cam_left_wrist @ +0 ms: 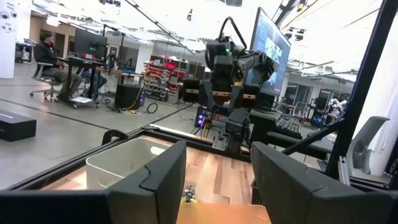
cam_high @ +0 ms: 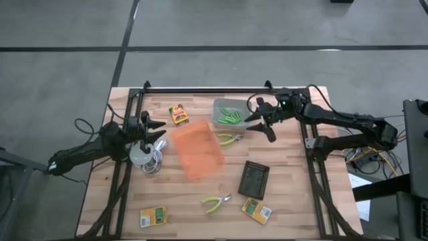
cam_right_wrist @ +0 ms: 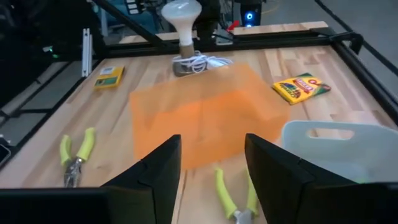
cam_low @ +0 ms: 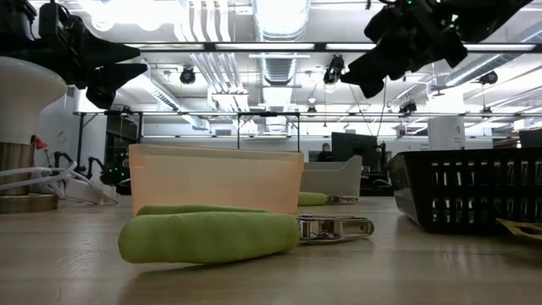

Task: Pick & Place School Supplies
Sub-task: Put the green hole puncher into the orange bin

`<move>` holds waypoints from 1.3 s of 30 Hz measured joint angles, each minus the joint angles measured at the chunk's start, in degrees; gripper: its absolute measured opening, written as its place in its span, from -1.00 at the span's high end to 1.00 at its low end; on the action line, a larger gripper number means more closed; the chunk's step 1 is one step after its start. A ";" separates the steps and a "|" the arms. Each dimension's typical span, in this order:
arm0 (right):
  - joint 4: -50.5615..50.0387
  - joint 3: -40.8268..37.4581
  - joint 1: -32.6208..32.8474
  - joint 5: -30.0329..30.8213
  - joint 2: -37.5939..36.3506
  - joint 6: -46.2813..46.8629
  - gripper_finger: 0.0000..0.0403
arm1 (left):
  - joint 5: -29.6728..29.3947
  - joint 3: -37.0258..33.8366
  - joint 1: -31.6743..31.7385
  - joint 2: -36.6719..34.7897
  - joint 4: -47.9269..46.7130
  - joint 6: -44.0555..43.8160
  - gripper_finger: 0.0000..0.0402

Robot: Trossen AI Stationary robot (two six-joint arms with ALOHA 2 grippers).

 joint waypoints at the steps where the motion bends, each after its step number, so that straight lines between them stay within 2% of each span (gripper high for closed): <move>1: 0.57 -0.52 0.22 0.04 -0.02 0.54 0.11 | 0.00 0.01 0.00 0.01 0.00 0.01 0.06; 8: 0.61 -1.81 1.70 0.05 0.35 4.36 0.07 | -0.01 0.01 0.00 0.01 0.01 0.00 0.06; 14: 0.76 -3.00 2.68 0.08 0.35 -2.13 0.07 | 0.00 0.01 -0.01 0.00 0.00 0.00 0.06; 19: 0.81 -5.50 2.89 0.02 0.37 2.86 0.07 | -0.01 0.01 0.02 0.00 0.01 0.01 0.06; 23: 1.19 -8.26 4.43 0.01 0.37 -0.37 0.07 | -0.01 0.01 0.01 0.00 0.01 0.00 0.06; 28: 11.87 -12.76 5.69 0.19 0.37 -1.01 0.07 | -0.01 0.01 -0.01 0.00 0.01 0.00 0.06; 34: 23.86 -17.62 5.66 8.46 0.40 2.60 0.02 | -0.02 0.00 0.02 0.00 -0.01 0.00 0.06; 39: 24.23 -17.99 5.66 13.36 0.96 2.53 -0.03 | 0.00 0.01 -0.01 0.02 0.02 0.01 0.06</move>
